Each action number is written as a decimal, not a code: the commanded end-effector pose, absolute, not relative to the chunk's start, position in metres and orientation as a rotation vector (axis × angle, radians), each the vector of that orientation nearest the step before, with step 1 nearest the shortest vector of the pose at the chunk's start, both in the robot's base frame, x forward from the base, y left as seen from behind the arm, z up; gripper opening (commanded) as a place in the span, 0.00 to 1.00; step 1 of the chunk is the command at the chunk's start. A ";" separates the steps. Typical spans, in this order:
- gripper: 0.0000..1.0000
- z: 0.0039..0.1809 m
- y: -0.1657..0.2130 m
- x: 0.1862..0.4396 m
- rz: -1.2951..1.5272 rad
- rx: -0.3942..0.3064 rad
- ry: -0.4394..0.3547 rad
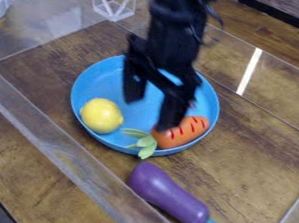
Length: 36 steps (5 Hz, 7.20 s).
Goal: Move the carrot to the left side
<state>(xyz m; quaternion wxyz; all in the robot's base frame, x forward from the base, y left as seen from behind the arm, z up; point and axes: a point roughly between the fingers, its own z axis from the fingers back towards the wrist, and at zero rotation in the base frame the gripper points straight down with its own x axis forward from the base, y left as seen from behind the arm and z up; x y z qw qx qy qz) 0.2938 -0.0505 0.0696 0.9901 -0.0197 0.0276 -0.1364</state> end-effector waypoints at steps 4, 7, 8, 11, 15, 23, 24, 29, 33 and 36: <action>1.00 0.097 -0.057 0.329 -0.263 -0.046 -0.176; 1.00 0.078 -0.054 0.324 -0.122 -0.052 -0.224; 1.00 0.069 -0.050 0.324 -0.054 -0.047 -0.238; 1.00 0.072 -0.080 0.339 -0.047 -0.073 -0.290; 1.00 0.063 -0.087 0.367 0.075 -0.053 -0.264; 0.00 0.133 -0.033 0.339 0.032 -0.069 -0.390; 0.00 0.124 -0.036 0.331 0.002 -0.060 -0.379; 0.00 0.028 -0.052 0.330 -0.113 -0.035 -0.314; 0.00 0.031 -0.094 0.301 -0.036 -0.102 -0.321; 0.00 0.051 -0.110 0.305 -0.012 -0.095 -0.359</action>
